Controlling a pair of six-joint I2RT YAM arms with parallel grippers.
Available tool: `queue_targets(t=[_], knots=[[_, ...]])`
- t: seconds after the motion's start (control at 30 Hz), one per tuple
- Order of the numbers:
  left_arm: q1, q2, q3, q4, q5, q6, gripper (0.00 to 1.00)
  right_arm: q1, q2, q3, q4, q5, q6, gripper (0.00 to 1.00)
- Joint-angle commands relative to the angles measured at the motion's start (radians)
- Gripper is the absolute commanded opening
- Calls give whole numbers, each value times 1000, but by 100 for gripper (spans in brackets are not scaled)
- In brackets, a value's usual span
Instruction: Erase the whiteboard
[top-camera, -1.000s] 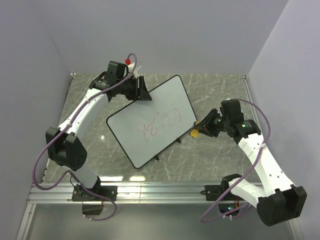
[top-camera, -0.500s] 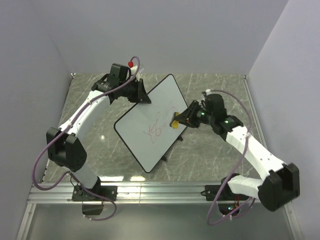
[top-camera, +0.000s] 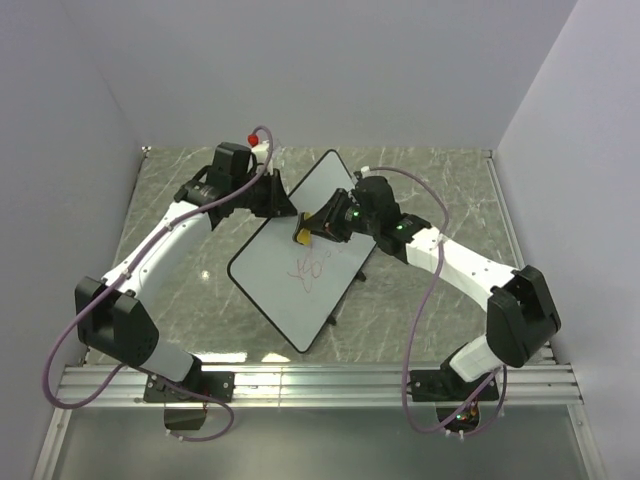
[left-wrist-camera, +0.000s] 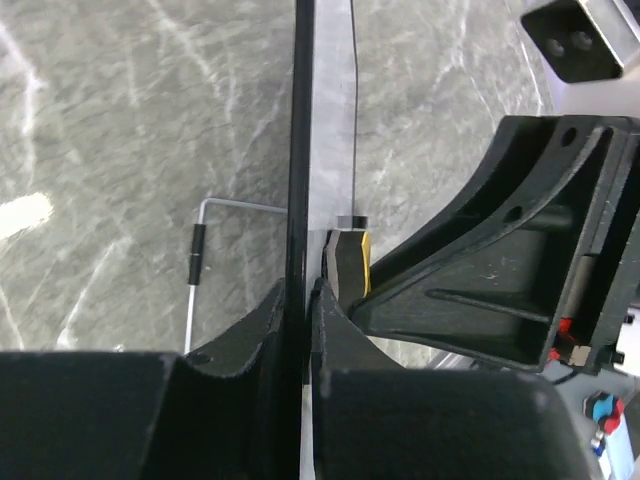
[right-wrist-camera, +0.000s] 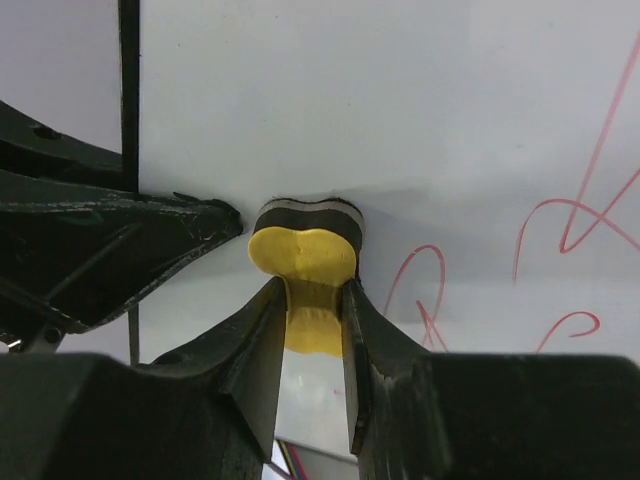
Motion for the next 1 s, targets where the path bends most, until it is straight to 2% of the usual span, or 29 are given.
queue_targets(t=[0.0,0.23,0.4,0.53,0.63,0.8,0.97], knots=[[-21,5,-73,-95,-121,32,0,28,44,-1,95,65,37,0],[-22,5,-34,-139,-143,38,0,36,37,-267,193,125,117,0],[-24,11,18,-178,-165,50,0,37,2,-422,89,211,111,0],[-24,5,32,-193,-182,58,0,40,6,-518,69,211,124,0],[-24,-4,29,-198,-190,59,0,68,17,-529,17,229,129,0],[-24,-15,19,-198,-196,59,0,117,-32,-572,23,225,138,0],[-24,-16,29,-198,-204,51,0,158,-144,-535,-182,301,137,0]])
